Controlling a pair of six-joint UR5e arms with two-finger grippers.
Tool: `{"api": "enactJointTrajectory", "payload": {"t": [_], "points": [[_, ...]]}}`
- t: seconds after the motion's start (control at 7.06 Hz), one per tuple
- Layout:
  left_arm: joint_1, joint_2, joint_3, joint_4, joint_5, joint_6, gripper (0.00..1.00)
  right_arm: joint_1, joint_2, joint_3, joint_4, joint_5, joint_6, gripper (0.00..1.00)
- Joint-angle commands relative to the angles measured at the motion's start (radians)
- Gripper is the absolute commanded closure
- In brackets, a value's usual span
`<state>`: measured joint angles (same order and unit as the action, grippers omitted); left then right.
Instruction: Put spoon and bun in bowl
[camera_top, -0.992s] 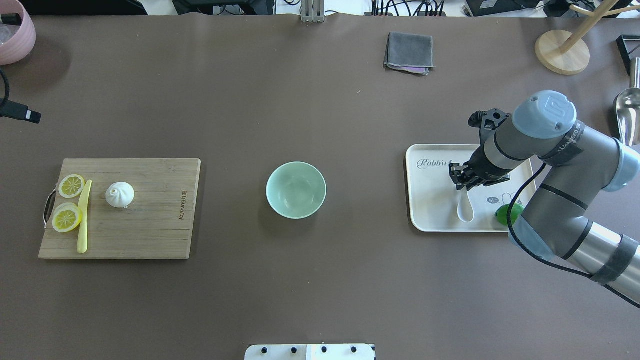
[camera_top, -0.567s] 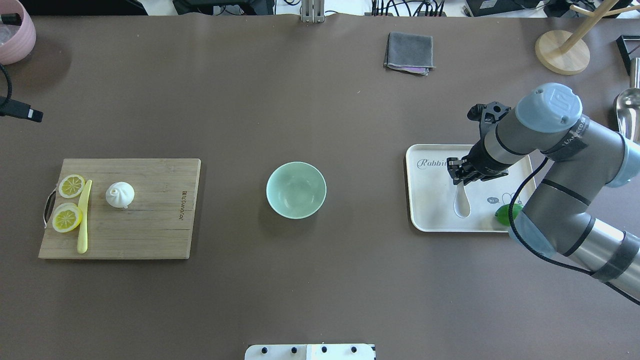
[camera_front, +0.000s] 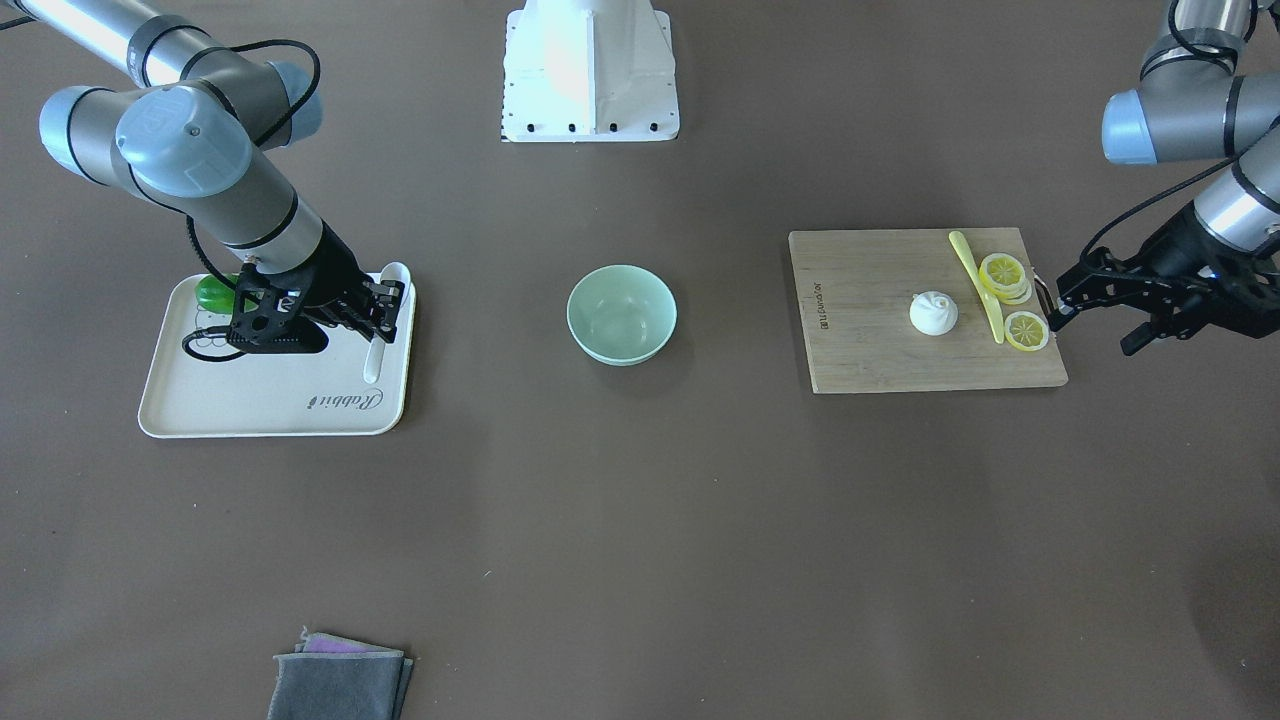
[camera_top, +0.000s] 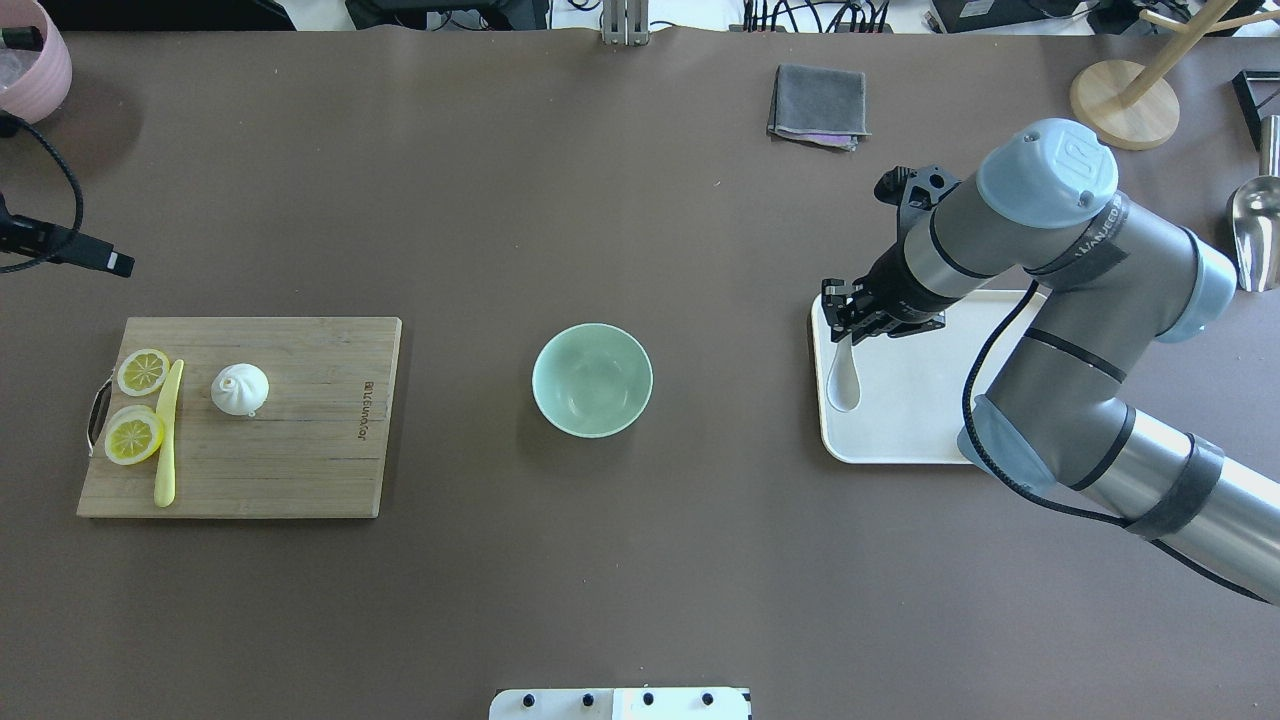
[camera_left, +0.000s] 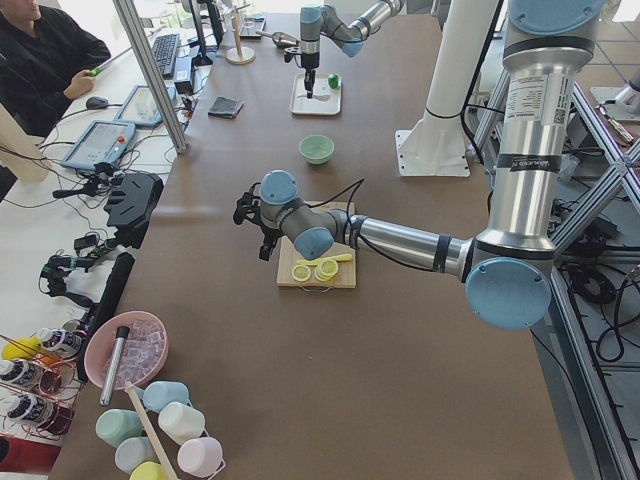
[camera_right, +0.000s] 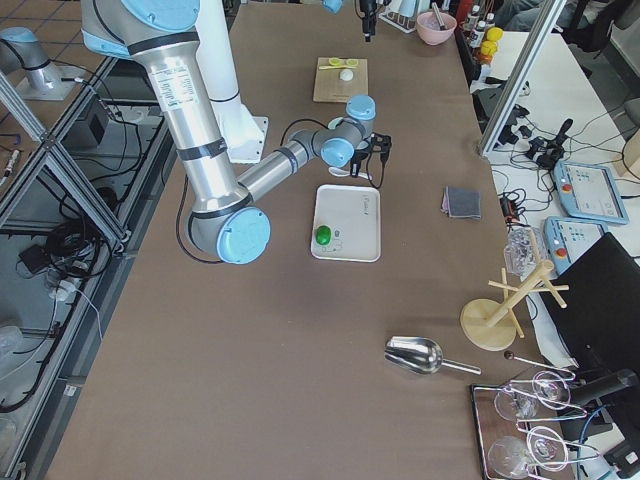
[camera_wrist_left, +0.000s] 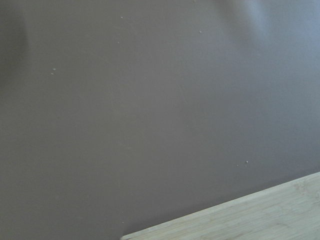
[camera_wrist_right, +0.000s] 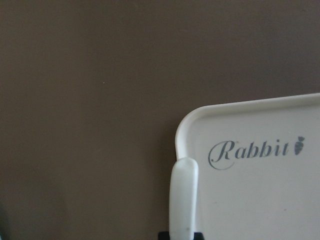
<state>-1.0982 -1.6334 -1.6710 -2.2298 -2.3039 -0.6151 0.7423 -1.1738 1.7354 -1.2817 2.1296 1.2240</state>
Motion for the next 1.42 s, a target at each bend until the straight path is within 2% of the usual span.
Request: {"api": "enactJointTrajectory", "payload": {"t": [0.0,0.14,0.28,0.57,0.99,1.13,1.28], "points": [[0.127,0.010,-0.016,-0.112,0.062,-0.106,0.02,-0.024,0.058,-0.005,-0.001,-0.008,0.011,1.00],[0.194,0.010,-0.019,-0.114,0.160,-0.110,0.03,-0.031,0.078,-0.008,-0.005,-0.010,0.009,1.00],[0.239,0.003,-0.012,-0.114,0.216,-0.109,0.03,-0.038,0.097,-0.014,-0.010,-0.011,0.011,1.00],[0.271,0.012,-0.013,-0.114,0.239,-0.112,0.03,-0.060,0.167,-0.028,-0.057,-0.025,0.015,1.00],[0.296,0.052,-0.018,-0.140,0.235,-0.112,0.03,-0.077,0.247,-0.098,-0.057,-0.055,0.031,1.00],[0.305,0.066,-0.019,-0.152,0.233,-0.113,0.18,-0.080,0.252,-0.108,-0.053,-0.062,0.032,1.00],[0.317,0.061,-0.021,-0.152,0.227,-0.158,0.68,-0.080,0.255,-0.108,-0.053,-0.062,0.032,1.00]]}}
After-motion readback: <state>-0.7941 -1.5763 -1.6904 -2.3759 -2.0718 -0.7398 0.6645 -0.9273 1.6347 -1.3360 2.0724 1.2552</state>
